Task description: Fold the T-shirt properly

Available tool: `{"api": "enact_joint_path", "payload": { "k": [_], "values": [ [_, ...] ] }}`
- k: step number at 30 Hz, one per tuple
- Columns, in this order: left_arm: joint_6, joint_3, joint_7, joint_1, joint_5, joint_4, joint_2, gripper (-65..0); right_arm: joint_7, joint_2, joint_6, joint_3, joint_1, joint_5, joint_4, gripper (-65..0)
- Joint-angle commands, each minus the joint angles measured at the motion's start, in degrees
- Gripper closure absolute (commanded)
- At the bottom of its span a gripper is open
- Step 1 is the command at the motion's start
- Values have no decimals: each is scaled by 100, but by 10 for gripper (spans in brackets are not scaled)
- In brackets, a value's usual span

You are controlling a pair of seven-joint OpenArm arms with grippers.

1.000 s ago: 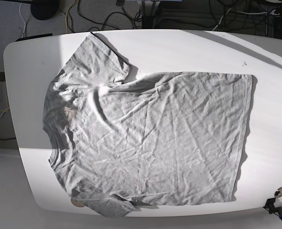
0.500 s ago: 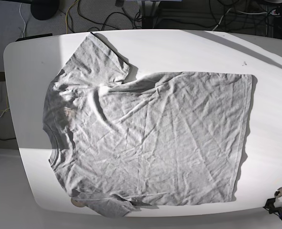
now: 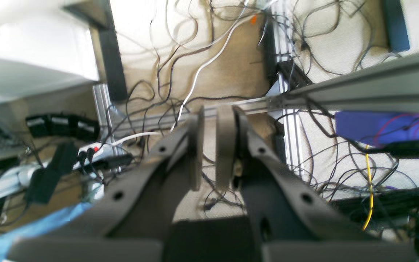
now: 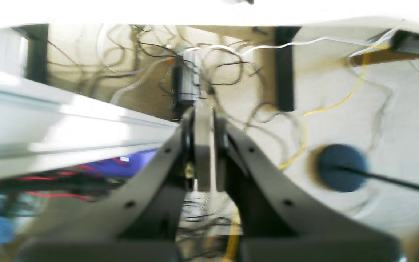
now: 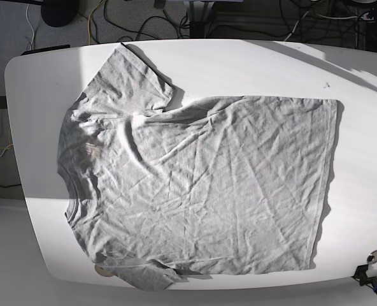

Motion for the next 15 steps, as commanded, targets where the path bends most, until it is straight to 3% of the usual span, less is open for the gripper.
{"api": "enact_joint_path", "payload": {
  "k": [1,7,15],
  "values": [
    [31,-5,-81,122,-1,171,-14,-57,80,38,21,4,-144,413,132,-19],
    [-13,-243,-90,-124,-1,285,3,-58,106,257,30,4,-42,1398,203,-19],
    [-822,-805,-90,-889,-10,329,205,-58,97,723,30,4,714,2628,211,-20]
  ]
}}
